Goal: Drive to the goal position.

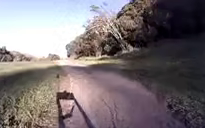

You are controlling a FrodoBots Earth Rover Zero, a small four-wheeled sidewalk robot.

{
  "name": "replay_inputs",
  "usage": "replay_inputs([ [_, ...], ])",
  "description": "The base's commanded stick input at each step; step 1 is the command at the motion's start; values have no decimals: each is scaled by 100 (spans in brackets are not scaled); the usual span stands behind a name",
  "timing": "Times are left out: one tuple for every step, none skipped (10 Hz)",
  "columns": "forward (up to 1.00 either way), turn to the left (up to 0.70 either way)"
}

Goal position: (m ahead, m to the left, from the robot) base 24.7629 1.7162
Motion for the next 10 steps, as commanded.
replay_inputs([
  [50, 0],
  [50, 0],
  [50, 0],
  [50, 0],
  [50, 0],
  [50, 2],
  [50, 4],
  [50, 5],
  [50, 4],
  [50, 13],
])
